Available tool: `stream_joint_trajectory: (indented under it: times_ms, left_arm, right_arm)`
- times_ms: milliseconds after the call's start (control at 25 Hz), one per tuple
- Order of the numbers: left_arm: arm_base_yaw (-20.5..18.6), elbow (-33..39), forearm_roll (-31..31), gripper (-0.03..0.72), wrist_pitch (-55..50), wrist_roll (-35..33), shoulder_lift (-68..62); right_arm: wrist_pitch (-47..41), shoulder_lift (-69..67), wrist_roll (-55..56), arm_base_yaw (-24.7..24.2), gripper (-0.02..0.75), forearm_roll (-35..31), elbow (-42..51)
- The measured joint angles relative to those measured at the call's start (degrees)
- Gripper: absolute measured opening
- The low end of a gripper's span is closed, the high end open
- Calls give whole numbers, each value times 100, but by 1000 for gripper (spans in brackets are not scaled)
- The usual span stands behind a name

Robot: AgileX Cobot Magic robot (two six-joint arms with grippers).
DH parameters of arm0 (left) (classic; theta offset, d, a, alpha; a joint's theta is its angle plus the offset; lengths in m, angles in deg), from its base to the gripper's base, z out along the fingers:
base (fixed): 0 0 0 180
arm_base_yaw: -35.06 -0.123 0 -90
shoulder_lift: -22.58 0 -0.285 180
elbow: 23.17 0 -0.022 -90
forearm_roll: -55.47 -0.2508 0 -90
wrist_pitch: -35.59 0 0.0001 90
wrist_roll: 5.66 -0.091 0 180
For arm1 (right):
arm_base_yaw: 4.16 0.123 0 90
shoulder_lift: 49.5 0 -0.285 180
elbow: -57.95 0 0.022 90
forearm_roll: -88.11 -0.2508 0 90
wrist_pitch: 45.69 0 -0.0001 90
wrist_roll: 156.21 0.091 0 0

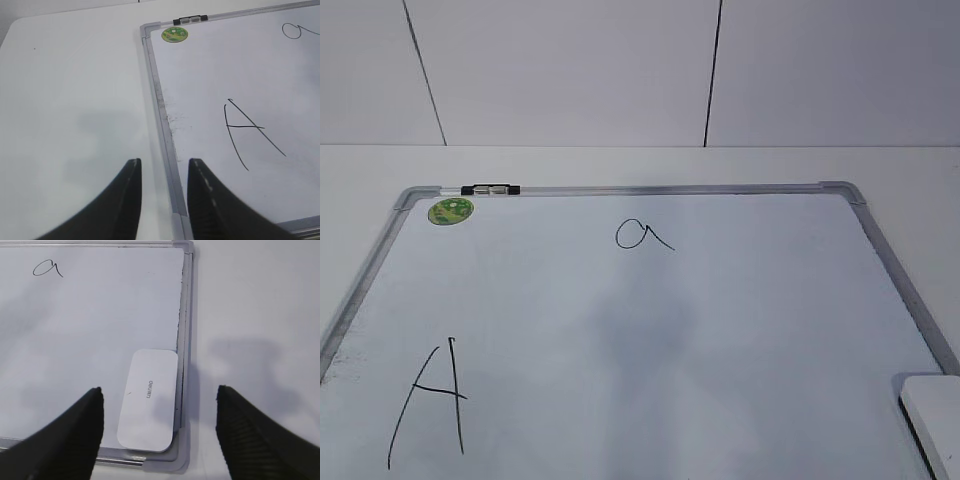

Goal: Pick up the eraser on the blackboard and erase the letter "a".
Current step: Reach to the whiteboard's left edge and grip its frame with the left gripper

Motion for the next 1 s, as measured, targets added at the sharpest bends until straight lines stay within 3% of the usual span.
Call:
stream_joint_trajectory:
  times_ms: [1000]
  left_arm:
    - [0, 0, 0, 235, 0, 0, 0]
  right_arm:
    - [33, -309, 0, 0, 540, 89, -281]
